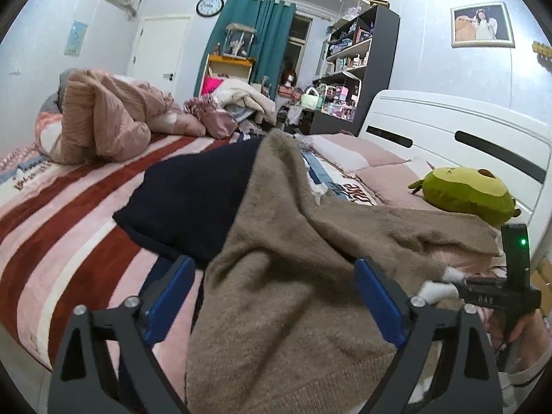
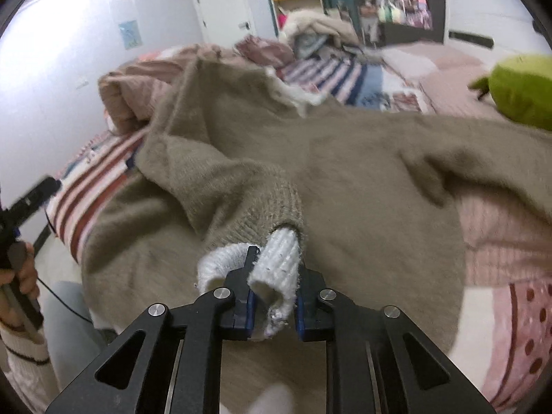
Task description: Fold small clothes
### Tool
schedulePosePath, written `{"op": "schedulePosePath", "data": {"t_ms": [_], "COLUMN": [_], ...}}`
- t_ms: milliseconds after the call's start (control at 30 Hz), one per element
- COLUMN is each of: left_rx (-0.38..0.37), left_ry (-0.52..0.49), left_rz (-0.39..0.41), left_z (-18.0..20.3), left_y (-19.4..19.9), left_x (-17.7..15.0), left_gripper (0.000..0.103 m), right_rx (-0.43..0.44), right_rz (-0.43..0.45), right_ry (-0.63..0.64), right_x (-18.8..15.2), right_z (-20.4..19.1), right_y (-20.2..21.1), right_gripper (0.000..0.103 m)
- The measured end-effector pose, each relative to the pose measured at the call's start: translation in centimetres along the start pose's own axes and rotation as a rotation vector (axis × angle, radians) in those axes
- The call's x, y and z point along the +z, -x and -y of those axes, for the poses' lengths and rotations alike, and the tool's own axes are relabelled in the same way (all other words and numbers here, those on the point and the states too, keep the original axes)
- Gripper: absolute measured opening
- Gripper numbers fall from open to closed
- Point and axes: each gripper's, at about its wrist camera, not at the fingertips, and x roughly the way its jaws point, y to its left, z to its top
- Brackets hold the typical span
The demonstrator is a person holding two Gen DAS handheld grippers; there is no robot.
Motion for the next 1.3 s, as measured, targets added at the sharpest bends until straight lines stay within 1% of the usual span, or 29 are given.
{"op": "schedulePosePath", "data": {"t_ms": [67,100,133,200,233,267,300,333,367,400,433,500,567,600,633,667,700,800,867,933,967,1000,1067,1133,1167,1200,1233,1267,1300], "left_rx": [0.031,0.052,0.062,0.067,0.078,0.071,0.063,0.055,0.051,0.048,0.042,0.038,0.053,0.059,0.063,0.065,0.064,0.04,0.022,0.021,0.024,0.029,0.026,0.017,0.016,0.018,0.022,0.025,0.025], "left_ry": [-0.022,-0.04,-0.061,-0.104,-0.13,-0.143,-0.14,-0.131,-0.122,-0.119,-0.126,-0.159,-0.195,-0.209,-0.219,-0.223,-0.226,-0.206,-0.188,-0.189,-0.193,-0.198,-0.196,-0.189,-0.189,-0.193,-0.197,-0.201,-0.204], "left_rz": [0.048,0.062,0.06,0.032,0.007,-0.006,-0.008,-0.008,-0.007,-0.006,-0.004,0.0,0.005,0.004,0.002,0.0,-0.003,-0.008,-0.007,-0.011,-0.012,-0.015,-0.022,-0.033,-0.039,-0.043,-0.046,-0.05,-0.052], "left_z": [0.8,1.4,1.8,2.5,2.9,3.2,3.4,3.4,3.6,3.9,4.1,4.6,5.4,5.5,5.5,5.5,5.4,5.1,5.1,5.1,5.2,5.3,5.4,5.4,5.4,5.4,5.3,5.4,5.4], "left_y": [0.0,-0.1,-0.3,-0.8,-1.4,-1.7,-1.9,-2.0,-2.1,-2.1,-2.0,-1.8,-1.6,-1.5,-1.4,-1.4,-1.3,-1.3,-1.3,-1.5,-1.6,-1.8,-2.1,-2.5,-2.7,-2.9,-3.1,-3.3,-3.4], "left_x": [-0.1,-0.1,-0.1,-0.1,-0.1,-0.1,-0.1,0.0,0.0,0.0,0.0,0.0,0.0,0.0,0.0,0.0,0.0,0.3,0.5,0.7,0.7,0.7,0.8,0.8,0.8,0.8,0.8,0.8,0.9], "left_gripper": [0.101,0.101,0.101,0.101,0.101,0.101,0.101,0.102,0.102,0.102,0.102,0.102,0.102,0.102,0.102,0.102,0.102,0.102,0.102,0.102,0.102,0.102,0.102,0.102,0.102,0.102,0.102,0.102,0.102], "right_rx": [-0.047,-0.101,-0.163,-0.208,-0.191,-0.154,-0.098,-0.041,-0.002,0.026,0.036,0.028,-0.026,-0.047,-0.061,-0.063,-0.037,0.0,0.05,0.111,0.122,0.11,0.054,-0.001,-0.026,-0.033,-0.036,-0.037,-0.024], "right_rz": [-0.029,-0.035,-0.017,0.048,0.087,0.119,0.142,0.146,0.139,0.124,0.095,0.033,-0.01,-0.007,0.006,0.016,0.023,0.05,0.058,0.033,0.011,-0.01,-0.055,-0.095,-0.105,-0.109,-0.11,-0.111,-0.105], "right_ry": [0.005,0.031,0.077,0.132,0.151,0.164,0.177,0.19,0.203,0.219,0.242,0.297,0.349,0.348,0.334,0.313,0.269,0.206,0.154,0.079,0.039,0.003,-0.043,-0.055,-0.048,-0.041,-0.037,-0.045,-0.067], "right_x": [-0.5,-0.7,-0.8,-0.7,-0.6,-0.4,-0.2,0.0,0.0,0.0,-0.3,-1.0,-1.9,-2.0,-1.9,-1.6,-0.9,0.8,2.4,3.8,4.3,4.7,5.0,5.2,5.0,4.8,4.6,4.5,4.4], "right_z": [0.4,0.4,0.2,-0.2,-0.4,-0.7,-1.2,-1.7,-2.1,-2.7,-3.4,-4.5,-5.1,-4.8,-4.6,-4.3,-3.6,-1.9,0.1,2.4,3.8,5.3,7.3,8.9,9.0,9.0,9.1,9.2,9.5], "right_y": [-0.5,-0.5,0.1,1.6,2.5,3.4,4.0,4.2,4.1,3.6,2.8,0.7,-1.4,-1.8,-2.0,-1.9,-1.5,-0.4,0.1,-0.4,-0.9,-1.6,-3.1,-4.8,-5.2,-5.4,-5.3,-5.2,-4.9], "right_gripper": [0.025,0.035,0.04,0.047,0.053,0.06,0.063,0.069,0.072,0.073,0.073,0.073,0.071,0.068,0.044,0.014,0.006,0.006,0.006,0.006,0.007,0.008,0.012,0.023,0.029,0.031,0.04,0.052,0.056]}}
